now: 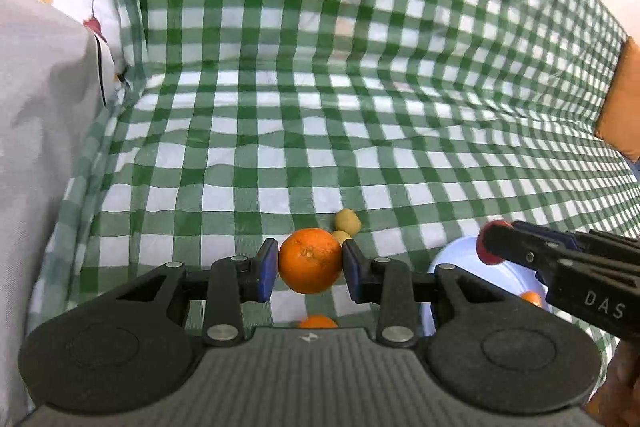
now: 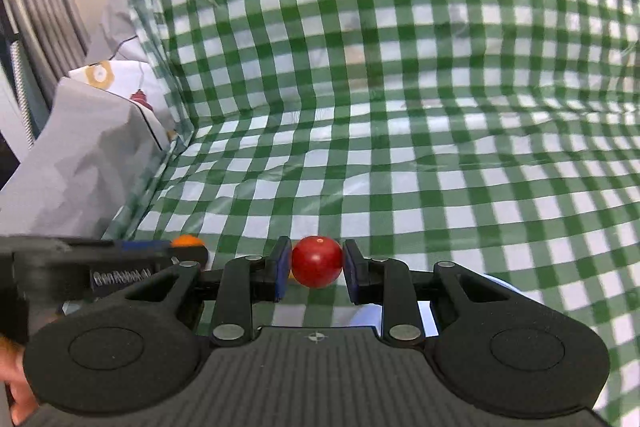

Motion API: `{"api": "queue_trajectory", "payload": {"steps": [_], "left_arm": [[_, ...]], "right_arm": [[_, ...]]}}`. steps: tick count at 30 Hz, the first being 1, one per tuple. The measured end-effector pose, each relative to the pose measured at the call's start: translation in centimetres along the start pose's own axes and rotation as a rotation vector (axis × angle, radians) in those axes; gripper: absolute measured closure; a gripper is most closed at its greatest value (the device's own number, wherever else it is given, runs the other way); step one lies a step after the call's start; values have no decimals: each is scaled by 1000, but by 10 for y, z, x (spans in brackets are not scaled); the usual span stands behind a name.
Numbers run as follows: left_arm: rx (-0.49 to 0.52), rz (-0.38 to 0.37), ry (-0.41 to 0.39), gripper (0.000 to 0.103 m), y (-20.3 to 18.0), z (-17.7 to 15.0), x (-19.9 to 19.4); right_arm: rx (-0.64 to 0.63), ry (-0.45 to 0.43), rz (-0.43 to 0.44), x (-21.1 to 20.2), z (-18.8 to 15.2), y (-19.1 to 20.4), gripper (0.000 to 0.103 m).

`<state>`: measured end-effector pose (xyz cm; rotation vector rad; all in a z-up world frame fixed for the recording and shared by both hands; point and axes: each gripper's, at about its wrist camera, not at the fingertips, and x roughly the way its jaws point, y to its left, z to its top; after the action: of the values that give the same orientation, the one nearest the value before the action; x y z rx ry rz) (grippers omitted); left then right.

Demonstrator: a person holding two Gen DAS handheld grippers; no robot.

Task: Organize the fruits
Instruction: 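Carry the orange and tomato over the blue plate and open both tools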

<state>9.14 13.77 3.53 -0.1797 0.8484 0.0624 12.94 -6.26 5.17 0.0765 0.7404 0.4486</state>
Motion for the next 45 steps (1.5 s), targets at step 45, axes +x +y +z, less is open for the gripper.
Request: {"api": "queue_trajectory", "payload": {"steps": [45], "left_arm": [[126, -72, -47, 65, -78, -41, 21]], "right_arm": [[54, -6, -192, -53, -66, -112, 74]]}}
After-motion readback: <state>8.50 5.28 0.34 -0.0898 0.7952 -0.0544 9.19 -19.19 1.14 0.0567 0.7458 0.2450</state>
